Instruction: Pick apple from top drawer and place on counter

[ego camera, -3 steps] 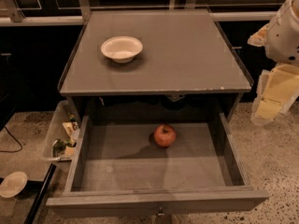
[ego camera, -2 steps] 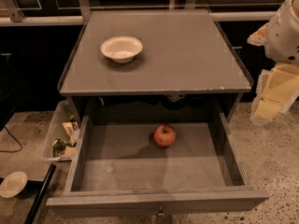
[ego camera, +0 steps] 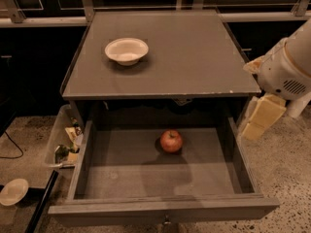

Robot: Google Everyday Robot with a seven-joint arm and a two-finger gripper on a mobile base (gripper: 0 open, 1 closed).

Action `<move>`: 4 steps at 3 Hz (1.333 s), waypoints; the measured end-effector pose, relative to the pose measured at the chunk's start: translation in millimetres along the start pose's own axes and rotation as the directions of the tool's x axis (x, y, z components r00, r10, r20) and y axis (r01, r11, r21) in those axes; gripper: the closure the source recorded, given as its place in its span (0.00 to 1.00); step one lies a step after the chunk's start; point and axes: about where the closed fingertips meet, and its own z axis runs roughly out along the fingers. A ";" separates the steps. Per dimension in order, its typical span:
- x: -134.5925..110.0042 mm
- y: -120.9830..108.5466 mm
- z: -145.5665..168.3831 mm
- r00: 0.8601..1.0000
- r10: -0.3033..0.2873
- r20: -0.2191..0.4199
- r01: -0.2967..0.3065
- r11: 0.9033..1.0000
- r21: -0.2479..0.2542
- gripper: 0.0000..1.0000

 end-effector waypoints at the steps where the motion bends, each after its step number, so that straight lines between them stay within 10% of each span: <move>1: 3.0 2.3 46.1 0.998 0.017 0.054 -0.016 0.999 -0.028 0.00; 4: -2.7 8.1 117.3 0.988 -0.031 0.152 0.041 0.997 -0.063 0.00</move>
Offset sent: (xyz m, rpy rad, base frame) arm 0.0383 0.0374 -0.1328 0.1905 -0.0308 0.0769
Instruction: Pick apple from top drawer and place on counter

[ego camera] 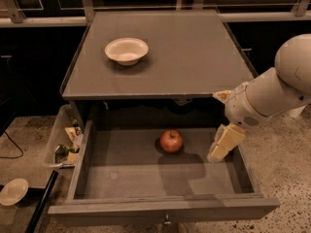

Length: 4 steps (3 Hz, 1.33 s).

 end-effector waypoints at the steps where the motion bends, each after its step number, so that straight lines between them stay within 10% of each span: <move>1: 6.7 -0.7 23.4 0.999 0.025 0.030 -0.024 0.999 -0.028 0.00; 4: 30.8 -12.3 129.5 0.982 -0.047 0.184 0.061 0.995 -0.073 0.00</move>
Offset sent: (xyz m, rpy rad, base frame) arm 0.0370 0.0155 -0.1034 0.1393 0.0508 0.0361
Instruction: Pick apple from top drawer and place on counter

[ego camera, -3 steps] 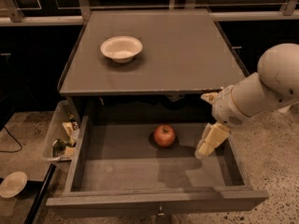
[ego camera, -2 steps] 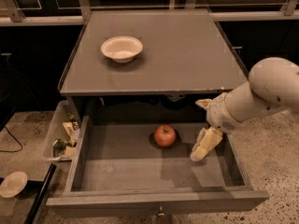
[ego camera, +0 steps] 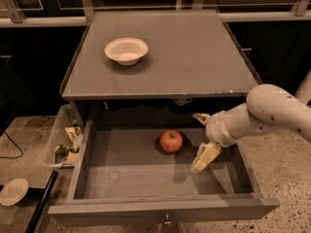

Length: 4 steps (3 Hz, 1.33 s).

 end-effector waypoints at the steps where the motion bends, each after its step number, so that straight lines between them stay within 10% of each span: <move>1: 0.8 -8.1 29.1 0.996 -0.061 0.062 0.062 0.998 -0.017 0.00; 4: 1.5 -21.0 77.4 0.978 -0.058 0.200 0.074 0.995 -0.073 0.00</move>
Offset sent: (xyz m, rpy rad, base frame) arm 0.0426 0.0395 -0.0469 0.1827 -0.0715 0.1432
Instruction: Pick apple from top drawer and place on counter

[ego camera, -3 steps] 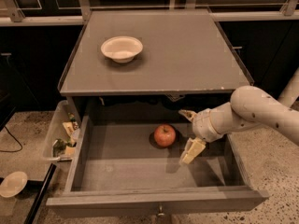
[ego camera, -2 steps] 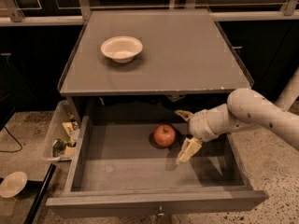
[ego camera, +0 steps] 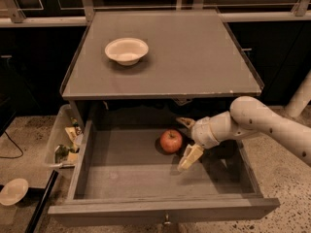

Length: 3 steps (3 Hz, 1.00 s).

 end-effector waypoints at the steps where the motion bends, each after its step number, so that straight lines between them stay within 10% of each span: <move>1: 0.7 -0.2 1.3 1.000 0.002 0.003 -0.002 1.000 -0.002 0.18; 3: 0.7 -0.2 1.4 1.000 0.002 0.003 -0.002 1.000 -0.002 0.64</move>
Offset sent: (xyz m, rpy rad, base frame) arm 0.0004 0.0005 -0.0014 0.0032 0.0024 0.0002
